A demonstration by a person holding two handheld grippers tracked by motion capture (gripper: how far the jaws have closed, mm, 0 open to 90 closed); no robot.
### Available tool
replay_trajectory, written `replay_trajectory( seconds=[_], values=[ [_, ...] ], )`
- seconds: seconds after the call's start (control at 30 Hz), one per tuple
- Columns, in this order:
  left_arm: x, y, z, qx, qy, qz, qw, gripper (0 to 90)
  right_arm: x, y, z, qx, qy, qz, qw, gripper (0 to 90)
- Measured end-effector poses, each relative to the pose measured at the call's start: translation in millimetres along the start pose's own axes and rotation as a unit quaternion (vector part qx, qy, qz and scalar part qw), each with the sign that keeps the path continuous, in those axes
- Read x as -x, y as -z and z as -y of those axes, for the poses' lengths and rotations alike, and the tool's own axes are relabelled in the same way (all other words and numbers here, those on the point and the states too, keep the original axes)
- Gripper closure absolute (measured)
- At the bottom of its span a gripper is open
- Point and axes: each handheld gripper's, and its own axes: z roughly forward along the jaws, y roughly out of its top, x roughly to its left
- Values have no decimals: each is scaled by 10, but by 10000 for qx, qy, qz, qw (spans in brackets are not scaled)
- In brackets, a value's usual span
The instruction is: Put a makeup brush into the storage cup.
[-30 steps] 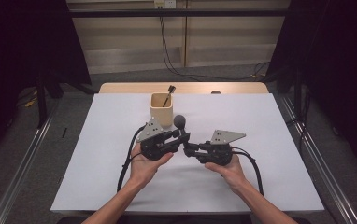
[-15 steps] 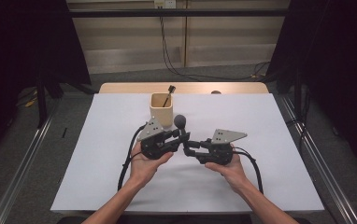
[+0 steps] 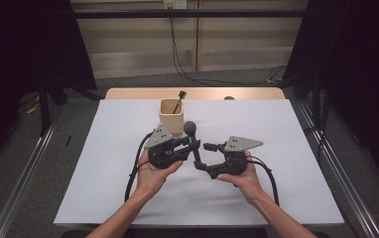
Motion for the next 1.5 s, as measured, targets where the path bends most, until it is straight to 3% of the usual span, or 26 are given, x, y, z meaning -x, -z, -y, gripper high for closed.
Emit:
replay_trajectory(
  seconds=[0.23,0.3,0.37,0.6,0.9,1.1,1.4,1.5],
  values=[
    [-15,12,-2,-22,-2,-14,10000,705,20,14,-21,114,-133,145,9997,21],
    [-15,16,-4,-30,1,-25,10000,705,24,20,-23,135,-121,158,9997,11],
    [-16,31,-6,-52,10,-15,10000,706,32,34,-24,131,-224,144,9996,9],
    [-44,82,-20,-43,18,-59,10000,705,17,81,-43,225,-131,232,9994,6],
    [-64,130,-25,-87,2,-117,9999,705,1,197,10,292,-8,651,9974,19],
    [-114,178,-46,-92,-7,-220,9997,705,-12,281,30,256,59,776,9966,14],
    [-183,248,-82,-125,-28,-314,9994,705,14,418,57,284,-22,908,9955,20],
    [-219,280,-109,-105,-42,-354,9993,705,13,504,81,229,29,1163,9929,19]
  ],
)
